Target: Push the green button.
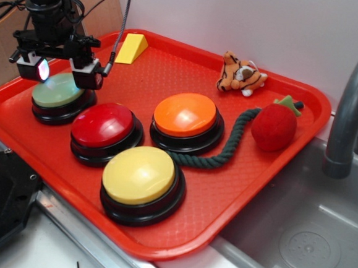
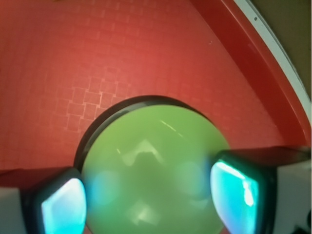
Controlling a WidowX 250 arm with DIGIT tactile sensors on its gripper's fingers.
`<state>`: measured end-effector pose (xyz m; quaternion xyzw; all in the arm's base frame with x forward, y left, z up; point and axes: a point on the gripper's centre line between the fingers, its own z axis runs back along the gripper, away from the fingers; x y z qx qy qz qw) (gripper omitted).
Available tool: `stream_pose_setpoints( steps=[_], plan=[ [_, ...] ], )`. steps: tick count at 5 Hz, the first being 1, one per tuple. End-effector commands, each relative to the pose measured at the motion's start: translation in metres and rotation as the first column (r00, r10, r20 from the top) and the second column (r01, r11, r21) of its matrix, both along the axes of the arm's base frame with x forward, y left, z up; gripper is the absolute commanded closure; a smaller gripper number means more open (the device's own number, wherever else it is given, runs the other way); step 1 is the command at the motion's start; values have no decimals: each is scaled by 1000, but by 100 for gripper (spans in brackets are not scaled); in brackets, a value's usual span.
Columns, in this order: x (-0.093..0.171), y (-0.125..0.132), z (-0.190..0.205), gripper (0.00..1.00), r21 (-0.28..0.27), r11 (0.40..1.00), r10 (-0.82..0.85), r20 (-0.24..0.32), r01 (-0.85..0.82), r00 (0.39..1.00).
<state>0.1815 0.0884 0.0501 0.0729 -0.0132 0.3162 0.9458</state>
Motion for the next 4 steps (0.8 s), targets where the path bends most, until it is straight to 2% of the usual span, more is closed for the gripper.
stream_pose_setpoints(
  steps=[1, 2, 3, 4],
  plan=[
    [-15, 14, 20, 0, -2, 995, -96, 119, 97, 988],
    [-18, 20, 38, 0, -6, 991, -134, 155, 136, 979],
    [-18, 22, 48, 0, -20, 987, -154, 150, 158, 977],
    [-16, 21, 53, 0, 0, 988, -152, 124, 153, 981]
  ],
)
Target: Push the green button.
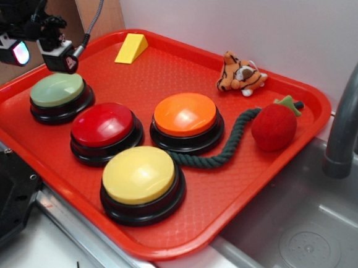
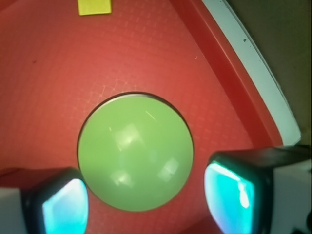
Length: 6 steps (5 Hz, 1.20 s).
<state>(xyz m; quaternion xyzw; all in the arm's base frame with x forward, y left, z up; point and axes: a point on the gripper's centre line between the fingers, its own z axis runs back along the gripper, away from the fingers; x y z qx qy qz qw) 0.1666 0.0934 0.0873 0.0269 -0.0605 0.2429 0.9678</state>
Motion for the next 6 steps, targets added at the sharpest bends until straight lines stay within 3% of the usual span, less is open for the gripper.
stream_pose_setpoints(
  steps=[1, 3, 6],
  plan=[
    [-1, 10, 28, 0, 107, 994, 9, -12, -8, 1000],
    [-2, 5, 39, 0, 102, 995, -2, -3, 2, 1000],
    [-5, 5, 55, 0, 136, 991, -16, 17, 14, 1000]
  ],
)
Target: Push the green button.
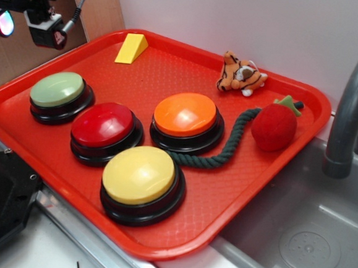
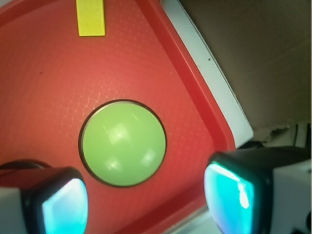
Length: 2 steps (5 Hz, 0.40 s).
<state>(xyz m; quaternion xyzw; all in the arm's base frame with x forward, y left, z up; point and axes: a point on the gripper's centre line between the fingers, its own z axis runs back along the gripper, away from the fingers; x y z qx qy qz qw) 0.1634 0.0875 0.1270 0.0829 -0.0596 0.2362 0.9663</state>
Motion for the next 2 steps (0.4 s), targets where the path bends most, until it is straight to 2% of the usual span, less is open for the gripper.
stream_pose_setpoints(
  steps=[1, 2],
  plan=[
    [-2, 10, 17, 0, 27, 999, -21, 47, 20, 999],
    [-2, 8, 19, 0, 27, 999, -36, 51, 35, 998]
  ],
)
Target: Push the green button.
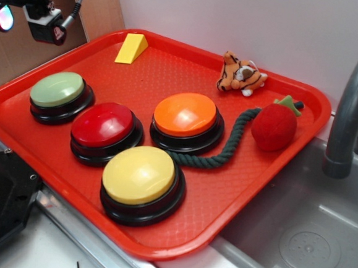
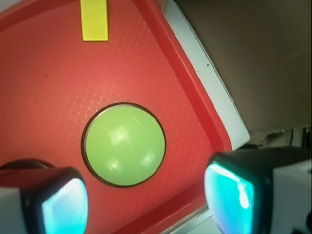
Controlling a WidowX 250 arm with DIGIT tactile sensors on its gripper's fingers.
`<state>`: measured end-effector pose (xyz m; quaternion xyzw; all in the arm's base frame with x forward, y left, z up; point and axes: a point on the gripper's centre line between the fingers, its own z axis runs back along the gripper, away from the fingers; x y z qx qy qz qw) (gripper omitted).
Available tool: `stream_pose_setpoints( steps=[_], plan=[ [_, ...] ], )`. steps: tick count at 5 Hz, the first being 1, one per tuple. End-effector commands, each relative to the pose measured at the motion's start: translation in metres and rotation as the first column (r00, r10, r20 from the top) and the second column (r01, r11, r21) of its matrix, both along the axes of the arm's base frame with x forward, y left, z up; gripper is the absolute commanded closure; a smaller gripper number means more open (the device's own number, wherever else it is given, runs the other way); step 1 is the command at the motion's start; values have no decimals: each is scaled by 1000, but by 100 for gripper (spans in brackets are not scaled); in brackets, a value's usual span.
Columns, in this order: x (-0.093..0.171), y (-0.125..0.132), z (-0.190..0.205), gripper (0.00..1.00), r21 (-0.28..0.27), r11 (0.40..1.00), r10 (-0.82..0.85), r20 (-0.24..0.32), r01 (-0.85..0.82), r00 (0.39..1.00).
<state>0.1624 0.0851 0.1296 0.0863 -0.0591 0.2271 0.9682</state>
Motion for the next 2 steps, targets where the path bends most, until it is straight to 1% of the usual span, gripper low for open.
stream_pose_setpoints(
  steps=[1, 2],
  plan=[
    [-1, 9, 19, 0, 28, 999, -28, 84, 26, 996],
    [2, 9, 16, 0, 42, 998, -47, 74, 44, 996]
  ],
)
